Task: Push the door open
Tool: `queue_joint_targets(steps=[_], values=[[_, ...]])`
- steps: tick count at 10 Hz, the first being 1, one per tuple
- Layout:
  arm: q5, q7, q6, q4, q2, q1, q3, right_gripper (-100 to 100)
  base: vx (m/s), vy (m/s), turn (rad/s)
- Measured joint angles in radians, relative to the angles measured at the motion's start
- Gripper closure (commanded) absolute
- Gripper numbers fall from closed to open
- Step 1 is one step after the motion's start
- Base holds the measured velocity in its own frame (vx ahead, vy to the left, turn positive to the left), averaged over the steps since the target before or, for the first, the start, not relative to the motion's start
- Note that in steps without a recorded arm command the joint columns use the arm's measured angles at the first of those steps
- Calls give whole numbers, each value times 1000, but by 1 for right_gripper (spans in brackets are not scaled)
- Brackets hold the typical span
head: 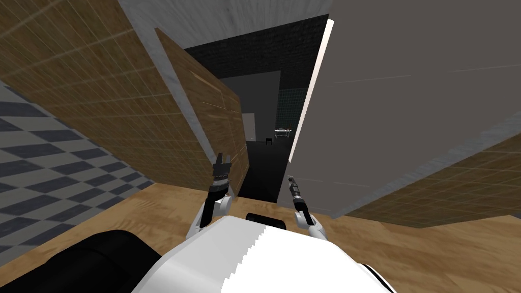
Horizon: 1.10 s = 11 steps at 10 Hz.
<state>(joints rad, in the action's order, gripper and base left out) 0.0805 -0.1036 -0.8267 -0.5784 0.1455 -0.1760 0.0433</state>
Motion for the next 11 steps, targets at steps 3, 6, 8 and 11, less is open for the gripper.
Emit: queue_joint_targets(steps=[3,6,8,11], values=[[1,2,-2,0,-1,0,-2,100,12,0,2],[1,2,2,1,-1,0,-2,100,-14,0,-1],[1,2,2,2,-1,2,-1,100,46,15,-5],[4,7,19,-23,-2,29,-22,100,148,43,-18]])
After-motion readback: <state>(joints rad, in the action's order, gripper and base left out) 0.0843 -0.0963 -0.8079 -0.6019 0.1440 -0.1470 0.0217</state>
